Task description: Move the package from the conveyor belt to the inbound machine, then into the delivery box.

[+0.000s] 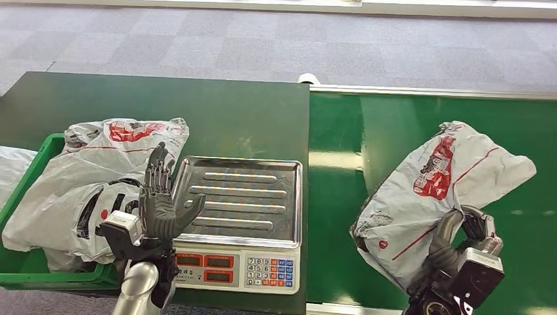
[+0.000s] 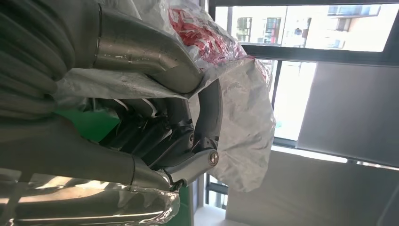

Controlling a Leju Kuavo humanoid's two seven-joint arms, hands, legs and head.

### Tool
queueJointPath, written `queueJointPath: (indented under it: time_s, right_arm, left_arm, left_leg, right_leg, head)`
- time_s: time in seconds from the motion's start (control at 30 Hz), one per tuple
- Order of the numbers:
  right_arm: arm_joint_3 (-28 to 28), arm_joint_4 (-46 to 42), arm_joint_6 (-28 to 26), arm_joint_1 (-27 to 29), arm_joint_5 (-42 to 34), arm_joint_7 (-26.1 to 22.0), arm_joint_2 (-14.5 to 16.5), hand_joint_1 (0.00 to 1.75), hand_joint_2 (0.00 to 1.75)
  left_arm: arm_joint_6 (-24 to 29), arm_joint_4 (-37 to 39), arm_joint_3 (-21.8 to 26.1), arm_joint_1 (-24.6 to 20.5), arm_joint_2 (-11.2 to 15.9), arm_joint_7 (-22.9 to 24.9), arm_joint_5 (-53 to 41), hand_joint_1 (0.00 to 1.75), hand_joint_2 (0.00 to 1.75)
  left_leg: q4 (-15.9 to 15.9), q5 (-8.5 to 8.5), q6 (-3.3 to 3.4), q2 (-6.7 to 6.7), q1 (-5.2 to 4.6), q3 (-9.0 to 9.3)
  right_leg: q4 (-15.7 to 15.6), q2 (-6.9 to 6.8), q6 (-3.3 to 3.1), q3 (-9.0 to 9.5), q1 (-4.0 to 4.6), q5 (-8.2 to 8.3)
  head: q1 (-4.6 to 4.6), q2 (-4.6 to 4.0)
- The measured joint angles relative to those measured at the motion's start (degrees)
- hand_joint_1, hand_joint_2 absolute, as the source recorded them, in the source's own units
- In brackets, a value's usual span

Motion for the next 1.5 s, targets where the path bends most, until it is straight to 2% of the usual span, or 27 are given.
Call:
queueJointPath:
  time_s: [0.1,0.43,0.6,0.7,0.83,0.9,1.03,1.2,1.5]
  right_arm:
    - [1.15,-2.28,0.21,0.21,0.94,-0.62,-0.06,1.75,1.75]
    - [8.32,-3.60,4.48,-3.20,5.03,2.41,-1.57,1.75,1.75]
    - [12.28,-1.26,10.94,-6.46,9.11,5.46,-2.47,1.75,1.75]
    - [15.75,2.76,15.51,-10.25,8.61,6.12,-2.93,1.75,1.75]
    - [21.25,10.89,24.39,-16.08,1.81,5.89,-3.42,1.75,1.75]
    - [24.11,15.47,27.01,-17.99,-0.35,5.77,-3.49,1.75,1.75]
    - [28.88,24.99,28.80,-20.15,-1.92,6.07,-3.51,1.75,1.75]
    - [32.99,35.81,31.19,-22.55,-2.57,8.72,-3.52,1.75,1.75]
    - [35.18,42.09,31.35,-24.63,-2.62,9.24,-3.52,1.75,1.75]
  left_arm:
    - [0.10,0.13,-0.15,-0.13,0.05,-0.77,0.82,0.00,1.75]
    - [0.74,0.42,-0.27,-0.39,0.78,-2.03,2.49,0.00,1.75]
    - [2.50,0.14,-0.20,-0.36,1.13,-3.36,3.34,0.00,1.75]
    - [4.43,-0.78,-0.05,-0.36,1.33,-3.93,4.50,0.00,1.75]
    - [6.34,-1.54,0.11,-0.76,1.50,-4.06,5.50,0.00,1.75]
    - [6.91,-1.53,0.10,-0.99,1.58,-4.06,5.61,0.00,1.75]
    - [7.72,-1.53,0.04,-1.04,1.81,-4.07,5.73,0.00,1.75]
    - [7.93,-1.53,0.02,-1.02,2.04,-4.06,5.85,0.00,1.75]
    - [7.93,-1.53,0.01,-0.99,2.32,-4.07,5.86,0.00,1.75]
  left_leg:
    - [0.00,0.00,0.00,0.02,0.00,0.00]
    - [-0.01,0.06,0.03,-0.03,0.01,0.02]
    - [-0.01,0.06,0.03,0.02,0.01,0.00]
    - [-0.01,0.08,0.01,0.01,0.02,0.00]
    - [-0.01,0.11,0.01,0.01,0.03,0.04]
    - [-0.01,0.11,0.01,-0.02,0.03,0.04]
    - [-0.01,0.10,0.01,-0.09,0.02,-0.01]
    - [-0.01,0.09,0.01,-0.11,0.02,-0.03]
    - [-0.01,0.10,0.01,-0.08,0.02,0.00]
  right_leg:
    - [0.00,0.01,0.00,0.00,0.00,0.00]
    - [0.01,-0.03,-0.01,0.07,0.01,0.02]
    - [0.01,0.00,-0.01,0.05,0.01,0.02]
    - [0.03,-0.01,-0.02,0.06,0.03,0.03]
    - [0.03,-0.01,-0.03,0.07,0.04,0.05]
    - [0.03,-0.03,-0.03,0.07,0.03,0.04]
    - [0.04,-0.04,-0.03,0.06,0.03,0.04]
    - [0.03,-0.04,-0.03,0.03,0.03,0.04]
    - [0.03,-0.03,-0.03,0.03,0.03,0.04]
  head:
    - [0.01,0.00]
    - [0.01,0.00]
    - [0.00,0.00]
    - [-0.01,0.00]
    - [0.00,0.00]
    - [0.00,0.00]
    - [0.01,0.00]
    - [0.01,0.00]
    - [0.01,0.00]
